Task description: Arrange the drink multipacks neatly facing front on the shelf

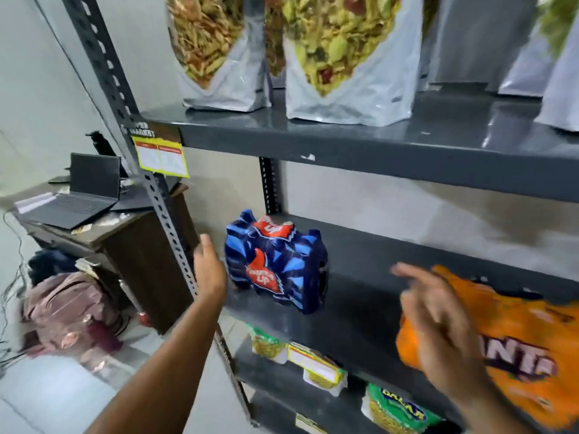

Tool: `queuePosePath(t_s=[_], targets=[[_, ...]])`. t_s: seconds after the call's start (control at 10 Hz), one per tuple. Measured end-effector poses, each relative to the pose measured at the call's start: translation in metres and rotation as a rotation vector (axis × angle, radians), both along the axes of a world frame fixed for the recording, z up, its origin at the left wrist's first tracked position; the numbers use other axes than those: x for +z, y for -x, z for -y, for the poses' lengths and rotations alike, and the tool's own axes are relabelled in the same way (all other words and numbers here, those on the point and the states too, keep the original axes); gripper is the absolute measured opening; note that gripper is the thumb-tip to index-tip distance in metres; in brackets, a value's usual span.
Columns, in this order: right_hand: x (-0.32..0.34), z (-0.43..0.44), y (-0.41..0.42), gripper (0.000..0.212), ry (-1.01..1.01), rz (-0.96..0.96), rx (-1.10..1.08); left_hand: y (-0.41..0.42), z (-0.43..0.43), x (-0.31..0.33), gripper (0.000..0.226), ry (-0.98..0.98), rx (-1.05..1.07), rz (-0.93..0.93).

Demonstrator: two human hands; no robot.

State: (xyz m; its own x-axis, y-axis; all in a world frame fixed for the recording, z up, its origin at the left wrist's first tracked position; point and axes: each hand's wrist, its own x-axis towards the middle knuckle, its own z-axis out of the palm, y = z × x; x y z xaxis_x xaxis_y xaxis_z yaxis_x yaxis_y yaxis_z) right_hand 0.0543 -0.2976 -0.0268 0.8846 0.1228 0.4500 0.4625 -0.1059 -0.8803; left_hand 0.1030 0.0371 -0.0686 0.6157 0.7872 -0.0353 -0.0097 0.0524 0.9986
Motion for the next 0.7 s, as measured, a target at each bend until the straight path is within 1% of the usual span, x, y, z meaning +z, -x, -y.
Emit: queuePosePath(t_s=[0.1,0.2,0.3,0.4,0.5,0.6,0.7], targets=[[-0.018,-0.071,-0.042,0.069,-0.094,-0.294,0.041,-0.016,-0.013,0.0,0.071,0.34,-0.253,-0.018],[-0.052,-0.122,-0.091,0.092,-0.228,-0.559,0.034,-0.022,-0.02,-0.006,0.069,0.409,-0.426,-0.092],[-0.074,-0.15,-0.099,0.079,-0.339,-0.652,0.013,-0.024,-0.023,-0.012,0.053,0.332,-0.443,-0.119],[-0.076,-0.159,-0.095,0.084,-0.396,-0.684,-0.053,-0.021,-0.028,-0.021,0.052,0.331,-0.522,-0.11],[-0.069,-0.159,-0.09,0.077,-0.378,-0.691,-0.075,-0.016,-0.039,-0.029,0.056,0.247,-0.501,-0.121],[-0.048,-0.16,-0.069,0.062,-0.21,-0.628,-0.137,-0.008,-0.039,-0.035,0.082,0.152,-0.503,-0.166],[-0.019,-0.141,-0.024,0.039,-0.18,-0.351,-0.256,0.008,-0.026,-0.016,0.087,-0.321,-0.421,-0.168]])
